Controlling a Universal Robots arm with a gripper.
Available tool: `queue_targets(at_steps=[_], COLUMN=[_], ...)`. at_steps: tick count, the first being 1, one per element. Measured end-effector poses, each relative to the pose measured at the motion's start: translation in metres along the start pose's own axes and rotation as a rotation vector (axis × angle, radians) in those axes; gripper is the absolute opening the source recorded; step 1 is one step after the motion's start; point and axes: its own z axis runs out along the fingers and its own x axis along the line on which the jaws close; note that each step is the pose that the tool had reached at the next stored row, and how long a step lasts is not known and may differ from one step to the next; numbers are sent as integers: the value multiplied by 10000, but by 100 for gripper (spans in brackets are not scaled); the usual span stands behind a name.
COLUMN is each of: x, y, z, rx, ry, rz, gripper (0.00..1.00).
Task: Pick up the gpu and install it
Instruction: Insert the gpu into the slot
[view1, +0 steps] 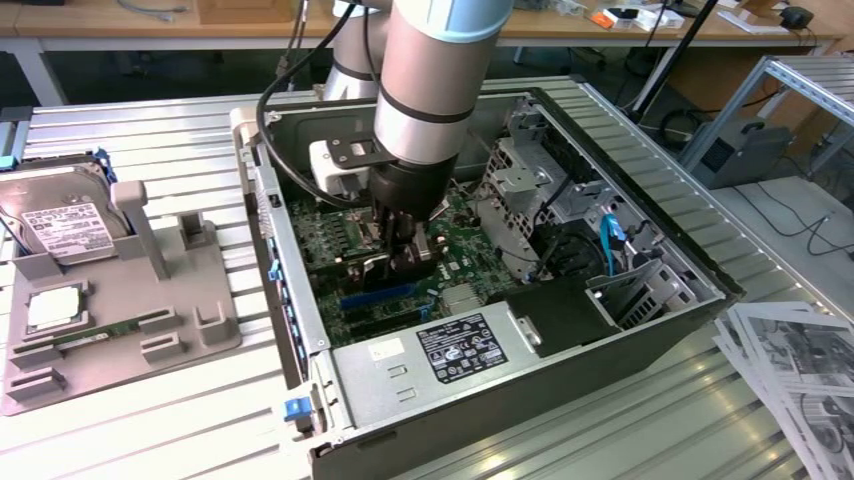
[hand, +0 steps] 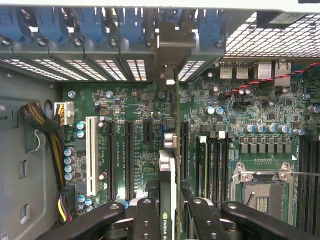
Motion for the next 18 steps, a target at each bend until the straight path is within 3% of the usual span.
queue_targets(at_steps=[18], x=[0], y=[0], z=[1], rx=[4], ry=[-6], rz=[120], gripper=[27])
